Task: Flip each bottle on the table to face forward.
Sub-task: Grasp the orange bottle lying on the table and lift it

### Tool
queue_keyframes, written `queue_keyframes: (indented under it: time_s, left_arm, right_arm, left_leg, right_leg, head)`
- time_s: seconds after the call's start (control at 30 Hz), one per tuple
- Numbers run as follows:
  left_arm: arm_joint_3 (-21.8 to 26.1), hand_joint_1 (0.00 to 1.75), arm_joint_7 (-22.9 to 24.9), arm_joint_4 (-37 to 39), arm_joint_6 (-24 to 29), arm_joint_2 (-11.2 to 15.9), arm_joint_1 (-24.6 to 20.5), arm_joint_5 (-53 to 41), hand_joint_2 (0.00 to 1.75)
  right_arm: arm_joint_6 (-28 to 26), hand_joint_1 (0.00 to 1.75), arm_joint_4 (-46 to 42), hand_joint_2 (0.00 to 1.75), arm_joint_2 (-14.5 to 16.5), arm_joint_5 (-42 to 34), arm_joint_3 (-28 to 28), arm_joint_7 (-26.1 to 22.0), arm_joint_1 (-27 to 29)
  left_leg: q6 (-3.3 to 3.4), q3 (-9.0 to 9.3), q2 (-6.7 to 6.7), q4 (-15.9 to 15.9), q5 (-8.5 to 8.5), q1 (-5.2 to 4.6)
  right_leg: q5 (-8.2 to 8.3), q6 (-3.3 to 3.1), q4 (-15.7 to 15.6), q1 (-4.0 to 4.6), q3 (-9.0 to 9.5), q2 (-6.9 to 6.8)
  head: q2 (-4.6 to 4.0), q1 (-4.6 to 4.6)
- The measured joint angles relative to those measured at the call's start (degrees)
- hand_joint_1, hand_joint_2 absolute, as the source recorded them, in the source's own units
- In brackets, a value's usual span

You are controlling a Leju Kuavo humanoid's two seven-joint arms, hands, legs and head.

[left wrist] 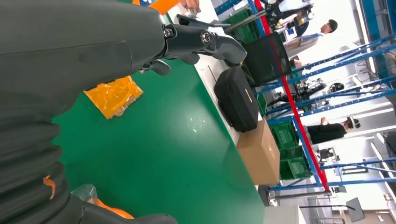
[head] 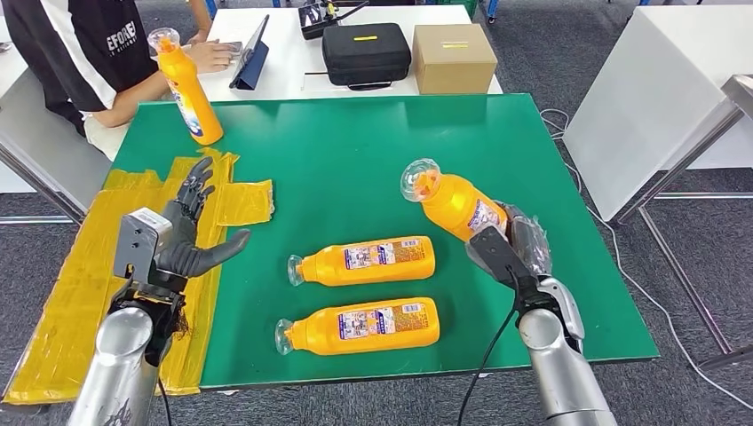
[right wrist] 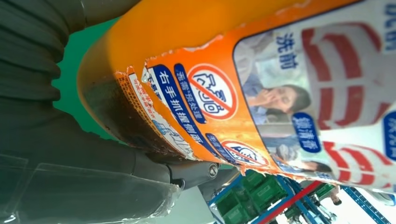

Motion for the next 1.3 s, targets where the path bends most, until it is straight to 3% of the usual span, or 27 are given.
queue_keyframes:
  time_s: [0.17,0.33,0.7,1.3]
  left_arm:
    - [-1.4,0.00,0.0,0.7,-0.9,0.0,-0.6,-0.1,1.75]
    - [-5.6,0.00,-0.4,3.4,-4.2,-0.3,-3.3,-0.7,1.75]
    - [-13.8,0.00,-0.9,8.0,-6.9,-0.9,-7.5,1.3,1.75]
    - [-18.1,0.00,-1.5,9.9,-7.7,-2.4,-9.3,3.2,1.75]
  right_arm:
    - [1.5,1.75,-0.5,1.75,0.6,-3.8,0.5,-2.7,0.4]
    - [9.9,1.75,-1.9,1.75,2.2,-16.0,3.6,-10.9,0.7]
    - [20.7,1.75,-2.5,1.75,3.9,-27.1,12.3,-13.0,0.0]
    - [19.4,1.75,1.8,1.75,5.1,-28.6,19.0,-11.4,-4.3]
  left_leg:
    - [0.00,0.00,-0.02,0.0,0.00,-0.02]
    - [0.00,-0.01,0.00,0.0,0.00,-0.02]
    - [-0.02,-0.03,-0.02,0.0,0.01,0.01]
    - [-0.02,-0.04,-0.03,0.0,0.02,0.00]
  right_leg:
    - [0.00,0.00,0.0,-0.02,0.00,0.00]
    - [0.01,0.01,0.0,-0.01,0.00,0.00]
    - [0.00,0.00,0.0,0.00,0.00,0.00]
    - [0.00,0.00,0.0,0.00,-0.02,0.00]
  head:
    - [0.01,0.01]
    - [0.01,0.00]
    - [0.01,0.00]
    - [0.01,0.00]
